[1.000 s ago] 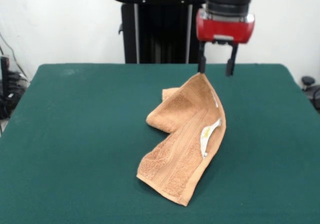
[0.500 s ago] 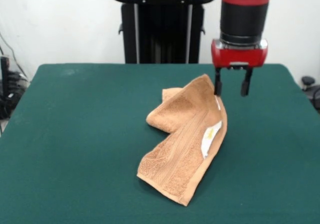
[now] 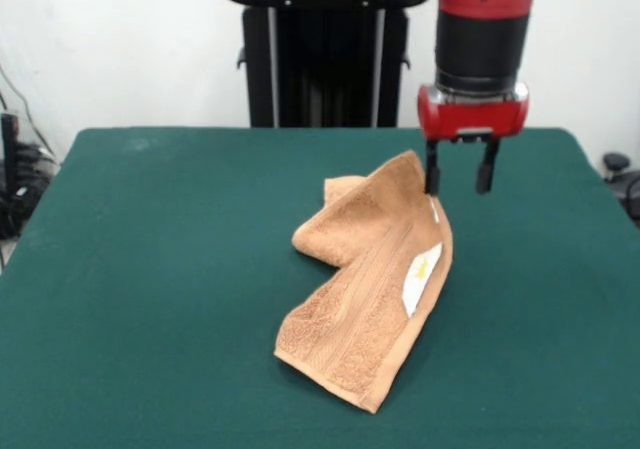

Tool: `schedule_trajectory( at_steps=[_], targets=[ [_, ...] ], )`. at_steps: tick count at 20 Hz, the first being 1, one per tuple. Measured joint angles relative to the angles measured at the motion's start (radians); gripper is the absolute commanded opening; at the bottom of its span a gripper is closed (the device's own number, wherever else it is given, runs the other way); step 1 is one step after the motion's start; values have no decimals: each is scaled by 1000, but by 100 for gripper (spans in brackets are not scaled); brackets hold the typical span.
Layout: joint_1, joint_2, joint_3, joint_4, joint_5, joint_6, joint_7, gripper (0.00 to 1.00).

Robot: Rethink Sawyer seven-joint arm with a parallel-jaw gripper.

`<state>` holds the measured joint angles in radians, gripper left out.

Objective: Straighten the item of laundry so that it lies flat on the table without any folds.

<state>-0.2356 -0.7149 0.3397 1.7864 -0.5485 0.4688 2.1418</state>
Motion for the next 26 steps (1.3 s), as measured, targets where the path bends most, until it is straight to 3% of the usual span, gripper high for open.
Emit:
schedule_trajectory(
  at_steps=[11, 20, 26],
  targets=[
    [12, -259, 0, 50, -11, 18, 0, 100],
    [16, -298, -1, 50, -21, 18, 0, 100],
    [57, -299, -30, 52, -76, 18, 0, 100]
  ],
)
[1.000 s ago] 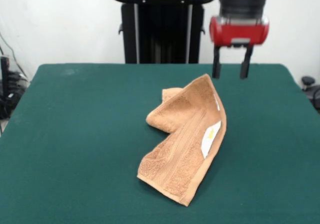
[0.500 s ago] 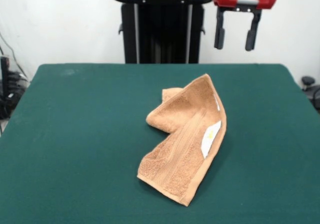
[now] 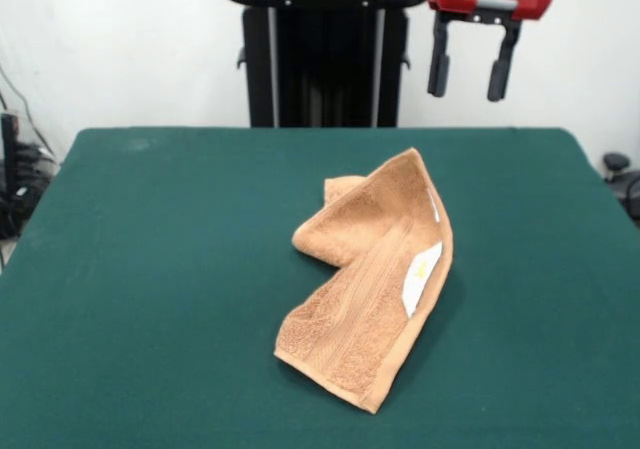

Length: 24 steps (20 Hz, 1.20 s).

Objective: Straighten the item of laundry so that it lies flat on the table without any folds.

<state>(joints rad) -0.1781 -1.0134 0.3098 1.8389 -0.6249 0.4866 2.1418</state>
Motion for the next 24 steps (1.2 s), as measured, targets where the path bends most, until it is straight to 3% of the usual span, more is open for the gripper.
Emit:
schedule_trajectory(
  at_steps=[14, 24],
  targets=[
    [35, 25, -50, 3, -94, -1, 0, 100],
    [2, 112, -64, 3, -103, -10, 0, 100]
  ],
)
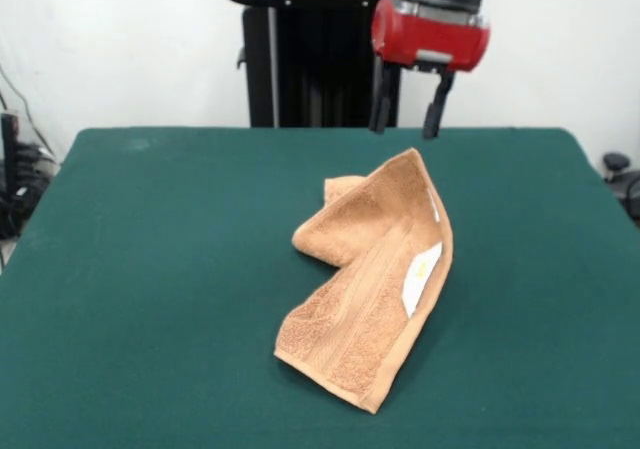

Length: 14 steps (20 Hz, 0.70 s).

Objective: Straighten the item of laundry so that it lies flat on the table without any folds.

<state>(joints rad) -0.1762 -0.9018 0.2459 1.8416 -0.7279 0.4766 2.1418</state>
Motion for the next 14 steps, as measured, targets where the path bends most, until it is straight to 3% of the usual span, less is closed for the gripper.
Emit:
schedule_trajectory(
  at_steps=[14],
  targets=[
    [74, 183, -48, -1, 1, -87, 0, 100]
  ],
)
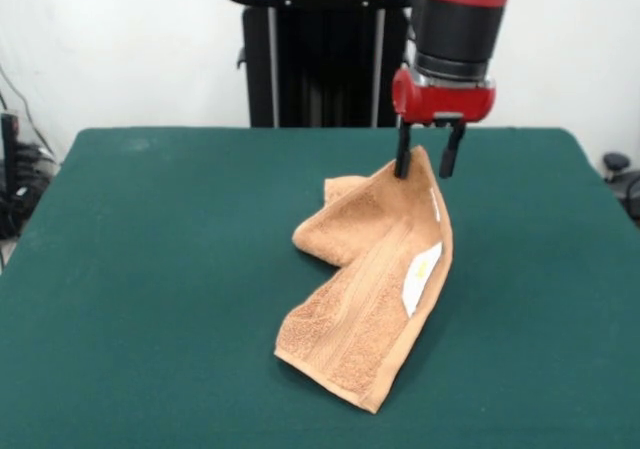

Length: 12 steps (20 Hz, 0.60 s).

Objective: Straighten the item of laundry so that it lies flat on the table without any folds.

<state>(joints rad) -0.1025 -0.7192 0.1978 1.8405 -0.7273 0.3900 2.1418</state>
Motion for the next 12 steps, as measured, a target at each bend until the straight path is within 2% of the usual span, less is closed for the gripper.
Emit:
schedule_trajectory(
  at_steps=[3, 4, 12],
  targets=[
    [20, 16, -14, 0, 0, -14, 0, 100],
    [33, 22, -24, 0, 0, -24, 0, 0],
    [54, 31, -48, 0, 0, -44, 0, 0]
  ],
)
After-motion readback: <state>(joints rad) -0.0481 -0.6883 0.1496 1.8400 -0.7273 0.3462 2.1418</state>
